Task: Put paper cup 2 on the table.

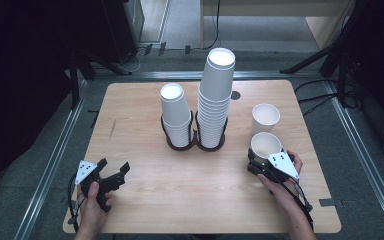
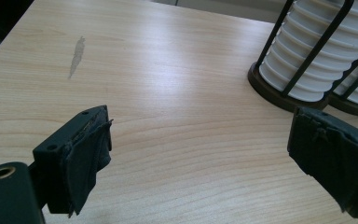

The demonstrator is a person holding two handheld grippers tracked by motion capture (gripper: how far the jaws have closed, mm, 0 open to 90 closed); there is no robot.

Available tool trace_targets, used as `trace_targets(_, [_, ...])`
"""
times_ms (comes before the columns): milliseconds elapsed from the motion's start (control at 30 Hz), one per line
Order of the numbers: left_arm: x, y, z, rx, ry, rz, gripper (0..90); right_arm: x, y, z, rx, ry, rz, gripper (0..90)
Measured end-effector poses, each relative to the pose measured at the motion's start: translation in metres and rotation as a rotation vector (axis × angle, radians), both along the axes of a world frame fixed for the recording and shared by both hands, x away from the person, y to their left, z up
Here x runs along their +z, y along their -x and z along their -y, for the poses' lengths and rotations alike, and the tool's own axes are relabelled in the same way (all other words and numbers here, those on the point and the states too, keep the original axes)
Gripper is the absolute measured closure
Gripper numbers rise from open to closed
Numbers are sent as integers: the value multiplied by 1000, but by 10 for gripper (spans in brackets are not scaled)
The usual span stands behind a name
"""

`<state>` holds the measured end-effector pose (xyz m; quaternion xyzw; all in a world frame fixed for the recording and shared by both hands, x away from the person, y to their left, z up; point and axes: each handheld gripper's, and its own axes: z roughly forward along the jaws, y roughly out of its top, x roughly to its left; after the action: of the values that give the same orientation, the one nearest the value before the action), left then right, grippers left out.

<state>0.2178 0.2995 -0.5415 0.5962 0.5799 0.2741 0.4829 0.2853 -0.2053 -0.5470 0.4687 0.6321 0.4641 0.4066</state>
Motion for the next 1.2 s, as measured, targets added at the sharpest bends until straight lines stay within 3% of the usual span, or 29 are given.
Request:
trace_targets(200, [0, 0, 0, 1, 0, -2, 63, 1, 0, 0, 31, -1, -5, 17])
trace_targets(400, [0, 0, -2, 4, 3, -3, 63, 5, 1, 0, 25, 8, 6, 0])
trace_targets(567, [0, 1, -1, 1, 1, -5, 63, 14, 5, 0, 32, -42, -14, 0])
trace_targets(633, [0, 0, -1, 4, 3, -5, 62, 18, 6, 0, 34, -27, -13, 0])
trace_targets(733, [1, 1, -2, 11, 5, -3, 63, 22, 10, 1, 43, -46, -23, 0])
trace_targets(1200, [2, 4, -1, 20, -12, 1, 62, 31, 34, 21, 57, -7, 16, 0])
